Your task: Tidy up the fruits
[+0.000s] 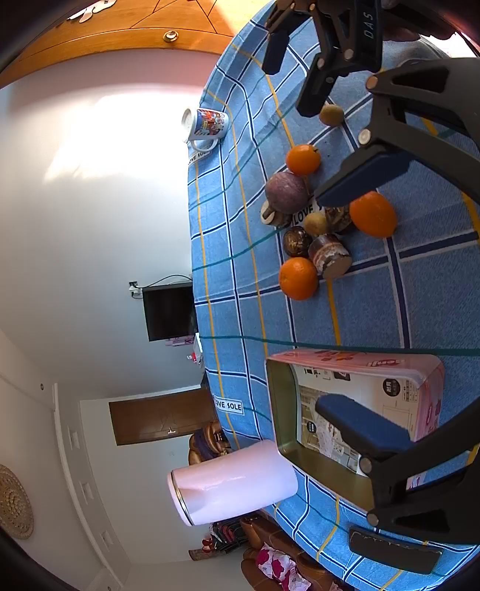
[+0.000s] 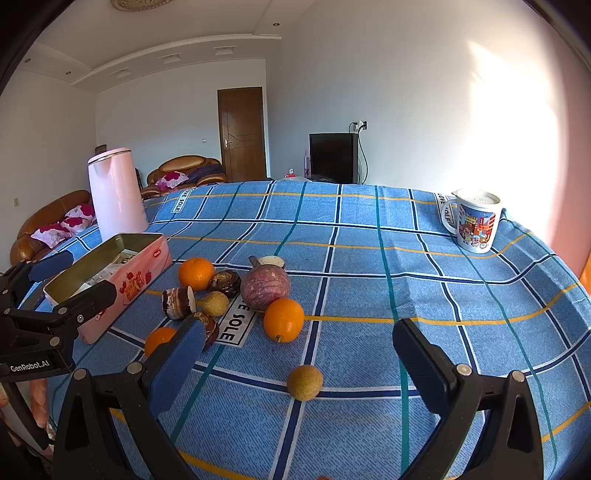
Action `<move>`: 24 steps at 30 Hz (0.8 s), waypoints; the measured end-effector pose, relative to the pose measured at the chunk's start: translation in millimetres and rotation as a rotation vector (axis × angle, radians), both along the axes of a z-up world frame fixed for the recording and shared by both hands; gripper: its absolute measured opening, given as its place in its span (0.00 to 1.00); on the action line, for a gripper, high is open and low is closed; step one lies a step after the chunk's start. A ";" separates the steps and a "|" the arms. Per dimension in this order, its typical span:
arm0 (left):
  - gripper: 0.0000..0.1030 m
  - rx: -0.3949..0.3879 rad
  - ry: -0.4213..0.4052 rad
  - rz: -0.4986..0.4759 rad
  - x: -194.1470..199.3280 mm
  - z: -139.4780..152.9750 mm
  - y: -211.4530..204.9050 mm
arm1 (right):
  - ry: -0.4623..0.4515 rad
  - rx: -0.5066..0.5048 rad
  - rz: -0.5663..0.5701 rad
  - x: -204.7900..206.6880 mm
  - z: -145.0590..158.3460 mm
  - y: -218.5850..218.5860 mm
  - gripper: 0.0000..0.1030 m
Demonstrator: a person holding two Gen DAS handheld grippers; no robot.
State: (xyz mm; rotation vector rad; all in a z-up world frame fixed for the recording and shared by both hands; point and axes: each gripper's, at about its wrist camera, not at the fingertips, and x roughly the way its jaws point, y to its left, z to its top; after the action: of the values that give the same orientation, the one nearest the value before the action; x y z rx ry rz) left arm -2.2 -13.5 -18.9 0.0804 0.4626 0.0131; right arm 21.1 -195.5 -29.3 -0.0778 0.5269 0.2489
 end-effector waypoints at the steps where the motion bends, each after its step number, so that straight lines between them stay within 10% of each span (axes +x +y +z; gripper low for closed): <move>1: 1.00 0.000 -0.001 0.000 0.0 0.3 -0.2 | 0.000 0.000 0.000 0.0 0.0 0.0 0.99; 24: 1.00 -0.001 0.008 -0.007 0.5 -1.8 -3.8 | 0.005 -0.006 -0.018 1.5 -0.9 -1.6 0.99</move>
State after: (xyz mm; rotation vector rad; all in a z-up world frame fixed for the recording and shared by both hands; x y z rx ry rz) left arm -1.7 -17.4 -20.7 0.0809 0.4700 0.0054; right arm 22.6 -197.1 -30.2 -0.0782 0.5330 0.2304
